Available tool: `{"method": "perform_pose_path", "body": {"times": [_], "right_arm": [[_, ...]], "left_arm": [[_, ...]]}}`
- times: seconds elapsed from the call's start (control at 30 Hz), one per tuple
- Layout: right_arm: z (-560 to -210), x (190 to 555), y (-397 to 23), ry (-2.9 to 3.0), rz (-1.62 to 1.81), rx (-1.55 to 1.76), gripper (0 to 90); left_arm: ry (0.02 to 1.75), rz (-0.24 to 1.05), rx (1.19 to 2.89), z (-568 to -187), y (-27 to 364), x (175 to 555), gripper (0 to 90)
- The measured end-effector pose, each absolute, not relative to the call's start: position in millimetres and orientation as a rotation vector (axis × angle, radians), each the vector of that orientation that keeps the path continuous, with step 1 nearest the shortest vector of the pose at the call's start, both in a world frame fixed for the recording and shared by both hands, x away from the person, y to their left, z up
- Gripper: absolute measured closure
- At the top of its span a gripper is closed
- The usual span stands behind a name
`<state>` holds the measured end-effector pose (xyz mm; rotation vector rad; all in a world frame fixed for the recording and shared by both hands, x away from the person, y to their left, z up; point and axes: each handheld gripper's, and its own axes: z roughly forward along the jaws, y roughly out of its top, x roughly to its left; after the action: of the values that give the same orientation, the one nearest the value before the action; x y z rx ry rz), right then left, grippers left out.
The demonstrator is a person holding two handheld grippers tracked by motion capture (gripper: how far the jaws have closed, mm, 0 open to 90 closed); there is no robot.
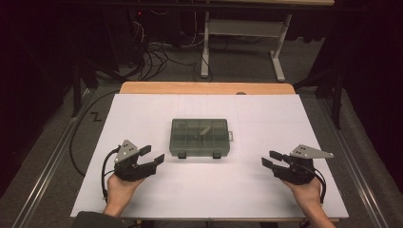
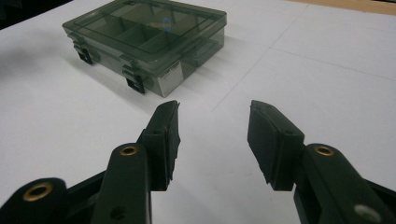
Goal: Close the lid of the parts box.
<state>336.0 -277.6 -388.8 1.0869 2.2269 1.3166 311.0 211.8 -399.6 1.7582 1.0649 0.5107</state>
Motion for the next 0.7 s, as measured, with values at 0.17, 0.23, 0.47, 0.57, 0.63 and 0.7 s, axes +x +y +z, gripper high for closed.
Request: {"method": "perform_pose_path", "body": {"times": [0.17,0.23,0.47,0.57,0.63,0.7], "right_arm": [[-390.6,331.4,-287.2,2.194,1.33,1.106,53.1],[-391.8,329.7,-290.0,2.185,1.336,1.115,52.6],[-399.8,327.1,-294.9,2.164,1.345,1.143,51.0],[-401.6,325.0,-296.4,2.154,1.346,1.146,50.8],[-402.5,324.4,-298.3,2.147,1.341,1.148,50.5],[-404.3,323.9,-300.6,2.141,1.343,1.157,50.2]], "left_arm": [[1.071,0.522,1.755,-402.7,211.7,309.0,37.2],[1.067,0.529,1.756,-404.6,211.3,307.8,37.2],[1.071,0.532,1.754,-408.2,212.2,305.6,37.0],[1.077,0.531,1.748,-409.5,213.7,304.7,37.0],[1.08,0.53,1.747,-410.1,214.4,304.8,36.9],[1.086,0.524,1.74,-410.9,215.1,304.6,36.9]]}}
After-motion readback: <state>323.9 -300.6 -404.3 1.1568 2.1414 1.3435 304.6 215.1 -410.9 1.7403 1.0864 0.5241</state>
